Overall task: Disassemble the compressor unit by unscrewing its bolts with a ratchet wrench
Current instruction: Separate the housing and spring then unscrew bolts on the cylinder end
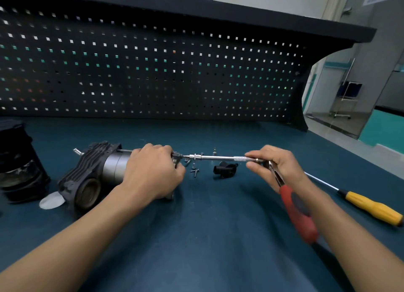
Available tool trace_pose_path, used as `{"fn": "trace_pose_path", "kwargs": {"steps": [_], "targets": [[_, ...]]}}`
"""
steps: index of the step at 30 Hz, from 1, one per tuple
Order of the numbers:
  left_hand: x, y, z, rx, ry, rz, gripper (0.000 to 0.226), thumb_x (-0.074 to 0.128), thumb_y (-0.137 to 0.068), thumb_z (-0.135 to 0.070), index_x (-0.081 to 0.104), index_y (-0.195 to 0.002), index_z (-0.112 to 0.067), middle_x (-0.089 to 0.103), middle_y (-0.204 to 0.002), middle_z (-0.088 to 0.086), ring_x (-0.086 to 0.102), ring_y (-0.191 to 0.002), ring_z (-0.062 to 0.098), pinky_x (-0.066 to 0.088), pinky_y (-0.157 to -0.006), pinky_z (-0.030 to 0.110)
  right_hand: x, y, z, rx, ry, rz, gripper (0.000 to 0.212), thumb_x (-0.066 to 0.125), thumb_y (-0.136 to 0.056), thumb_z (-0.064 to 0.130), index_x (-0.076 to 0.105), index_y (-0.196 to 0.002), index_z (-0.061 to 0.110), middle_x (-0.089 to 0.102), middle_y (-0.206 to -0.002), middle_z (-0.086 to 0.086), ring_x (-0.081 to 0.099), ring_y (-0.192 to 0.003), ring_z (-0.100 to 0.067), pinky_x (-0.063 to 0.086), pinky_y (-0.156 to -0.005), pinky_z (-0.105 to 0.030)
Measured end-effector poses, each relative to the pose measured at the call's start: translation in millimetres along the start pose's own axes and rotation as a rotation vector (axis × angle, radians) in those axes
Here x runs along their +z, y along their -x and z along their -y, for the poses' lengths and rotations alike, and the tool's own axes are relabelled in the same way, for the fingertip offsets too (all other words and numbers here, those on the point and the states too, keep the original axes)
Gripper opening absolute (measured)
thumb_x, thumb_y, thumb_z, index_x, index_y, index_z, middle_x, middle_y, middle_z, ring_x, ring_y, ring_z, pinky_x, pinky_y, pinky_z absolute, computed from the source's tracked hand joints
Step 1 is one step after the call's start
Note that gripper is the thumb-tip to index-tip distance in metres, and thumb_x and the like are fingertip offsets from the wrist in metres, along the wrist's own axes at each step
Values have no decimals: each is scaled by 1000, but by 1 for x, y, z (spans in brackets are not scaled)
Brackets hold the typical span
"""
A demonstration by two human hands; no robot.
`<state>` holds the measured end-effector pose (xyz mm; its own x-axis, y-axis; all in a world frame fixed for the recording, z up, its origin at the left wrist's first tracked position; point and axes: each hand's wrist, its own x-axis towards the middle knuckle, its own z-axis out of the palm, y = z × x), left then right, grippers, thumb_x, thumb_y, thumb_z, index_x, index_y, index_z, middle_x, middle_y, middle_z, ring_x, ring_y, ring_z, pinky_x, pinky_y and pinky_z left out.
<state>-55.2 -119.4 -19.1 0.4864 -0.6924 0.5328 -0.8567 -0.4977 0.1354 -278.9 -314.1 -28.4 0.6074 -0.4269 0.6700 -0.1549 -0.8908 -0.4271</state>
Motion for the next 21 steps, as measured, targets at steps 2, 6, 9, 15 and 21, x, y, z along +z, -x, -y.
{"fn": "trace_pose_path", "kwargs": {"steps": [2,6,9,15,21], "targets": [[1,-2,0,-5,20,-12,26,49,-85,-43,61,-87,-21,64,-89,-2,54,-94,24,29,-71,33,0,2,6,85,-43,43,14,79,-84,13,80,-99,12,65,-75,6,60,-71,-3,41,-68,-11],[4,-4,0,-11,51,-39,25,51,-83,-40,63,-80,-18,65,-82,0,54,-88,26,32,-68,33,-2,3,12,143,-47,100,11,78,-86,15,79,-97,15,66,-77,1,60,-72,-9,42,-70,-15],[6,-4,1,-14,76,-58,26,53,-81,-40,64,-77,-17,64,-77,1,55,-85,28,38,-66,34,-1,3,14,146,-38,68,11,79,-85,15,79,-96,15,67,-79,-2,62,-73,-13,44,-71,-19],[8,-4,2,0,85,-56,34,54,-85,-47,63,-73,-16,65,-75,3,57,-87,30,46,-67,37,1,0,7,293,-114,93,33,60,-88,57,71,-68,33,57,-57,10,50,-55,-5,42,-59,-25],[8,-5,0,-6,102,-69,31,55,-85,-43,62,-73,-15,63,-75,4,57,-87,30,44,-65,35,-4,-7,18,756,-416,182,77,45,-80,82,79,-77,12,55,-50,-9,48,-41,-16,38,-39,-23]]}}
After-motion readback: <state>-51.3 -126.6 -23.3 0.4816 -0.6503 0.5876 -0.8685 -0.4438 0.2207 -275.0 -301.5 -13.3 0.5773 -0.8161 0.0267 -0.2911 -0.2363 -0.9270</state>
